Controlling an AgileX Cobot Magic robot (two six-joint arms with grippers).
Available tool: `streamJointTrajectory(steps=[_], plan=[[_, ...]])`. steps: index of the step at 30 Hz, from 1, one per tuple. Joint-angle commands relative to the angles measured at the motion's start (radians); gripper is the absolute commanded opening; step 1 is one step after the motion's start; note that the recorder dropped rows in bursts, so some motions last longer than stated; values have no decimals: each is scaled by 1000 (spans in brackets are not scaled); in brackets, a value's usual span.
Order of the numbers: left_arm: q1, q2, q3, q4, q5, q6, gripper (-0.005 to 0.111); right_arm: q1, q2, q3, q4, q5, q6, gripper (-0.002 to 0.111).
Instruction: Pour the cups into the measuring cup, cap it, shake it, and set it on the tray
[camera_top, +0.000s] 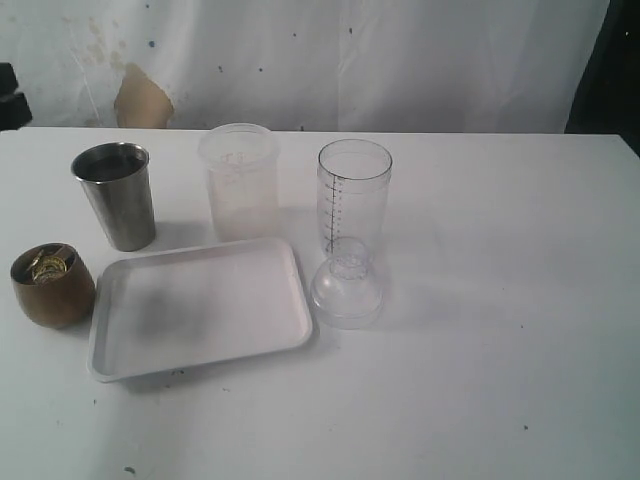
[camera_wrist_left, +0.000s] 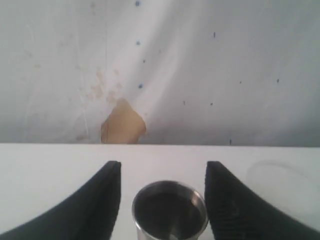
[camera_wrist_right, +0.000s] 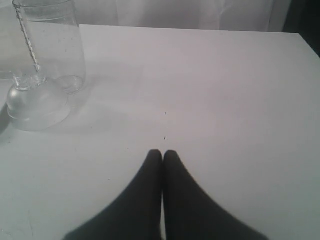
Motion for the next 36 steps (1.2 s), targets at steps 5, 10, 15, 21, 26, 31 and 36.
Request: streamJointTrajectory(steps=[5,10,15,21,26,31,36], plan=[[-5,144,-4,8,84,2,66,-5,-6,5,-2,-10,1,0],[-5,172,92,8,-60,0,84,-3,-6,5,-2,-10,1,0],[-5,199,229,-11,-275,3,85,26,-6,5,-2,-10,1,0],[-5,312,324,-46,-474,59,85,28,-6,5,-2,-10,1,0],[-5,432,328,-46,-545,69,85,28,-6,5,-2,-10,1,0],[-5,542,328,-46,-649,70,85,28,-6,5,-2,-10,1,0],[-5,646,328,-60,-772,75,85,28,-6,5,-2,-10,1,0]])
